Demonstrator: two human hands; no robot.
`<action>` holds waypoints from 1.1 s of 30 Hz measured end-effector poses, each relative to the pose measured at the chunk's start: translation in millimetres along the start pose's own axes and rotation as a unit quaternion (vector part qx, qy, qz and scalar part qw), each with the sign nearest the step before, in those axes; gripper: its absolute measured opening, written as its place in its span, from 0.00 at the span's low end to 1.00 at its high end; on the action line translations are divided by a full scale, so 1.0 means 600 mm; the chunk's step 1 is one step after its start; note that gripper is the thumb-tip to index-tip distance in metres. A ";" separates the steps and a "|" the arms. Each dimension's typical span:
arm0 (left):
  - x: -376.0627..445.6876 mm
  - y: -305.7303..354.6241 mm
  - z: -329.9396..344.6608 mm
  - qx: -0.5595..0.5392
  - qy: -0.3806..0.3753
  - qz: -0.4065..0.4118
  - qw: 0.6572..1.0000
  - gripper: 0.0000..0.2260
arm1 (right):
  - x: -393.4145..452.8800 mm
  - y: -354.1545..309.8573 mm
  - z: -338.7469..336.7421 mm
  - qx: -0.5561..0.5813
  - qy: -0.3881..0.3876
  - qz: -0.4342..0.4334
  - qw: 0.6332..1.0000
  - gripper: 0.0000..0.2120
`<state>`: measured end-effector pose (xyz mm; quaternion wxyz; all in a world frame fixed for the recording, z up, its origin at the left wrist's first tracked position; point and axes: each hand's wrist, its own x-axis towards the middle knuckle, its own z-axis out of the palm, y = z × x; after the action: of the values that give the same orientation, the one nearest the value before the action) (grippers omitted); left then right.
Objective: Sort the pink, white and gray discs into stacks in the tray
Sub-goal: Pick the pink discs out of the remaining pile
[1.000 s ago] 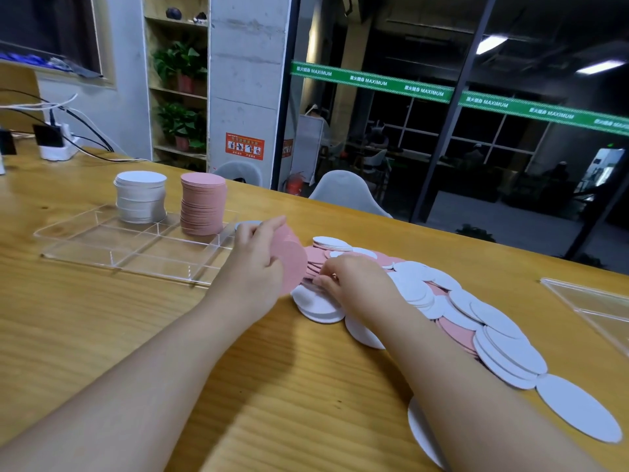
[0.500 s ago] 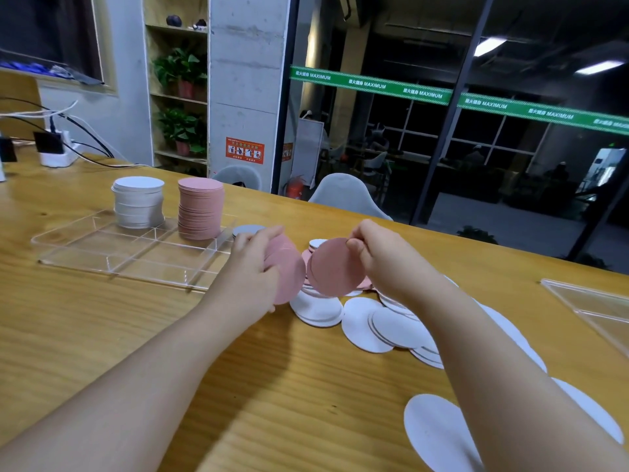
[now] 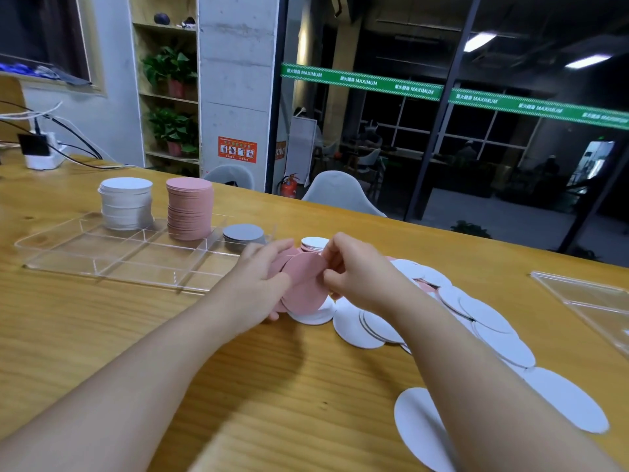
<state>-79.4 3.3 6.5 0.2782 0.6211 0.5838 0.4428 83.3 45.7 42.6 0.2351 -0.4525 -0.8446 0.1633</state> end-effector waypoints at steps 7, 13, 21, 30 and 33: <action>0.002 -0.009 0.007 0.018 0.006 0.030 0.999 0.23 | 0.003 0.002 0.009 0.079 0.042 -0.016 0.996 0.05; 0.014 -0.012 -0.016 -0.024 0.175 0.091 0.980 0.23 | 0.012 0.033 0.015 0.071 0.121 0.030 0.990 0.03; 0.018 -0.019 -0.009 -0.058 0.199 0.049 0.977 0.22 | 0.037 0.036 0.038 -0.066 0.024 -0.002 0.998 0.13; 0.015 -0.017 -0.002 -0.082 0.206 0.029 0.975 0.24 | 0.091 0.023 0.037 -0.142 -0.054 0.061 0.986 0.13; 0.014 -0.017 0.001 -0.074 0.205 0.027 0.976 0.25 | 0.101 0.018 0.037 -0.136 -0.048 0.074 0.987 0.12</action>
<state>-84.4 13.2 -0.6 0.1859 0.5104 0.5771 0.6098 49.6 101.1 33.6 0.1182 -0.5328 -0.8336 0.0853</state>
